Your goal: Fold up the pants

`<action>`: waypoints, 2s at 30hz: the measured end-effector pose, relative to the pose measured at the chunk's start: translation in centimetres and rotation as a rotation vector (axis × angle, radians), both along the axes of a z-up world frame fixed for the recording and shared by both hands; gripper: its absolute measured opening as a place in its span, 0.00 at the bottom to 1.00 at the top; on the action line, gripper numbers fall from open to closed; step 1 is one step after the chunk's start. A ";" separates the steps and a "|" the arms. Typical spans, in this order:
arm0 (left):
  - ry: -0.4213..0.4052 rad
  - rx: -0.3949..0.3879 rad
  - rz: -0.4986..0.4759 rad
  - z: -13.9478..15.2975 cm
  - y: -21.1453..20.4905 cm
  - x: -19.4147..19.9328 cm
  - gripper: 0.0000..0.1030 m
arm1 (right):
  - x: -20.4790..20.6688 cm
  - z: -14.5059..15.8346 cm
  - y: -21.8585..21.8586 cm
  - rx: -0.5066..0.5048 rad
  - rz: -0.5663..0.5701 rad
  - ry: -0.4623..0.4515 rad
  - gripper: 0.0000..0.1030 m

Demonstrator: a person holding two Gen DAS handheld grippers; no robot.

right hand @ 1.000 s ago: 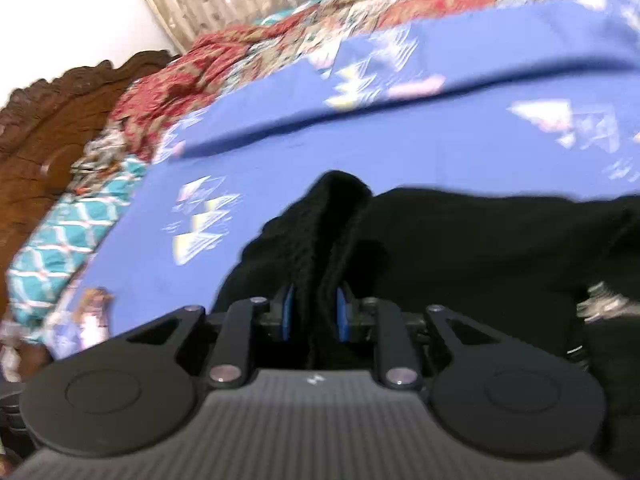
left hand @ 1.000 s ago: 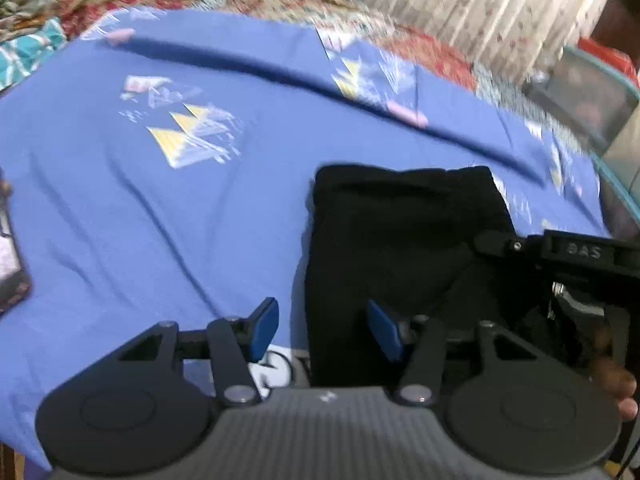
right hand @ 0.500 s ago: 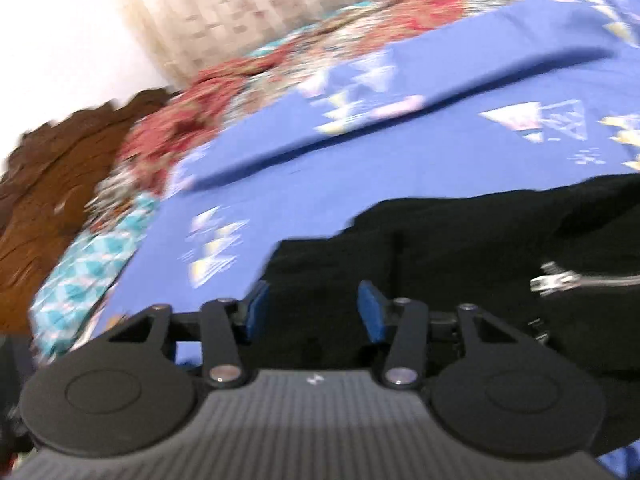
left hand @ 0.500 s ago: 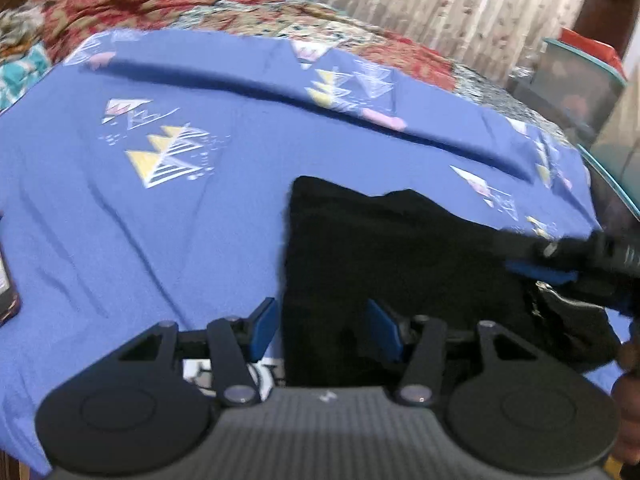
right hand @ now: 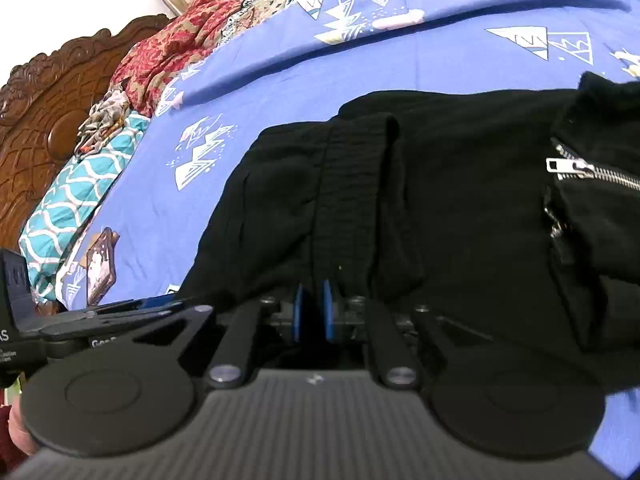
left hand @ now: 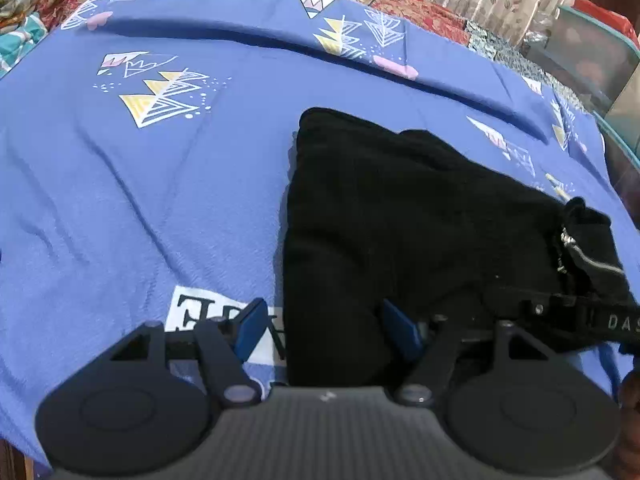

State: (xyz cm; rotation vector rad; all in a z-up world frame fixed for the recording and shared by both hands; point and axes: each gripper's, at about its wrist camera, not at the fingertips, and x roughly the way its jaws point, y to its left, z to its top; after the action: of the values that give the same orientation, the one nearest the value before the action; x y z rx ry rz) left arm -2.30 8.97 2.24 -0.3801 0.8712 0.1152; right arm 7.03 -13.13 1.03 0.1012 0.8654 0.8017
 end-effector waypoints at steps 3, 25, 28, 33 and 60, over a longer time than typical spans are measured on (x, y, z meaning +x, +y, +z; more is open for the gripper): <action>-0.046 -0.031 0.001 1.2 0.4 -0.6 0.62 | -1.3 0.9 -1.0 0.018 0.011 -0.037 0.16; -0.046 0.014 -0.128 0.4 -3.6 1.5 0.62 | 2.6 -1.9 -0.4 0.005 -0.104 0.049 0.21; -0.046 0.018 -0.128 0.4 -3.7 1.5 0.63 | 2.6 -2.0 -0.4 0.005 -0.102 0.043 0.21; -0.046 0.022 -0.130 0.3 -3.6 1.5 0.63 | 2.6 -2.0 -0.5 0.016 -0.100 0.045 0.21; -0.040 0.054 -0.168 1.5 -4.2 1.2 0.65 | 0.9 -1.4 -3.8 0.044 -0.113 0.038 0.36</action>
State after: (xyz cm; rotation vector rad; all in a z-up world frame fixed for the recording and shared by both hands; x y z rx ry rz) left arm -1.07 4.77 3.76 -0.2572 0.8553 -0.0239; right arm 7.90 -16.98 -0.40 0.2022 0.8702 0.7152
